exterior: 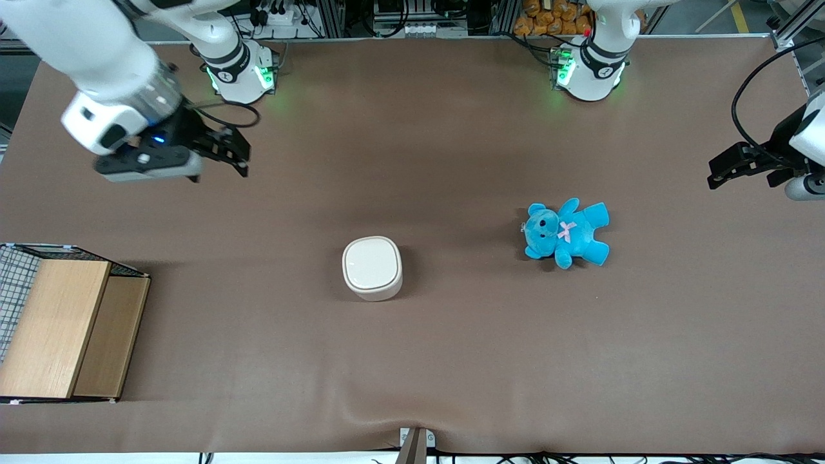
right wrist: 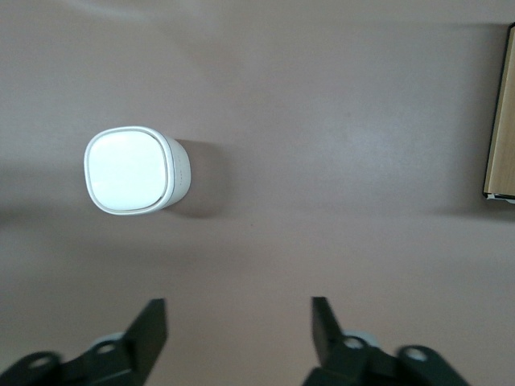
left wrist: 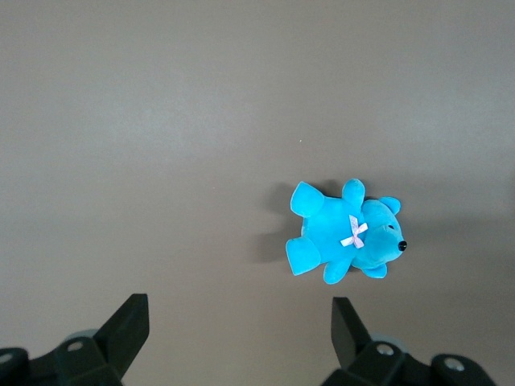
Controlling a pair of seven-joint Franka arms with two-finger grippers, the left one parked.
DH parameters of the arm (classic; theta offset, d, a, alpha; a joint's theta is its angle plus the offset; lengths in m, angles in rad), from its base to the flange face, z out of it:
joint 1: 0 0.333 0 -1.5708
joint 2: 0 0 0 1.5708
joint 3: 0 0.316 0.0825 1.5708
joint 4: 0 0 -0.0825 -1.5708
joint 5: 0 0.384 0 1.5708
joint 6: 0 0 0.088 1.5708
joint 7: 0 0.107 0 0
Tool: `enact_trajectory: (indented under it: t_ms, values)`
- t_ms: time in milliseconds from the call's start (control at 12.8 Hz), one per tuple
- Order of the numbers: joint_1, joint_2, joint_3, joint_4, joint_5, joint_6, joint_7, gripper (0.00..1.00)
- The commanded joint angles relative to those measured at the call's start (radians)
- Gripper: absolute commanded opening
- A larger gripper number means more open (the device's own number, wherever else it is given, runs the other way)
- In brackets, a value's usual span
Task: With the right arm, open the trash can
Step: 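Move the right gripper over the white trash can lid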
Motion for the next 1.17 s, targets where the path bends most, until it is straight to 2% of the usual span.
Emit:
enact_trajectory:
  t_ms: [0, 78, 157, 704, 939, 1096]
  values:
    - [0.046, 0.062, 0.030, 0.009, -0.075, 0.031, 0.032, 0.15]
    - [0.062, 0.091, 0.036, 0.011, -0.077, 0.049, 0.052, 0.05]
    - [0.081, 0.114, 0.036, 0.009, -0.077, 0.072, 0.101, 0.00]
    - [0.146, 0.289, 0.035, 0.004, -0.099, 0.235, 0.202, 0.00]
    - [0.157, 0.352, 0.033, 0.015, -0.154, 0.277, 0.196, 0.00]
    - [0.160, 0.408, 0.027, 0.072, -0.166, 0.293, 0.187, 0.00]
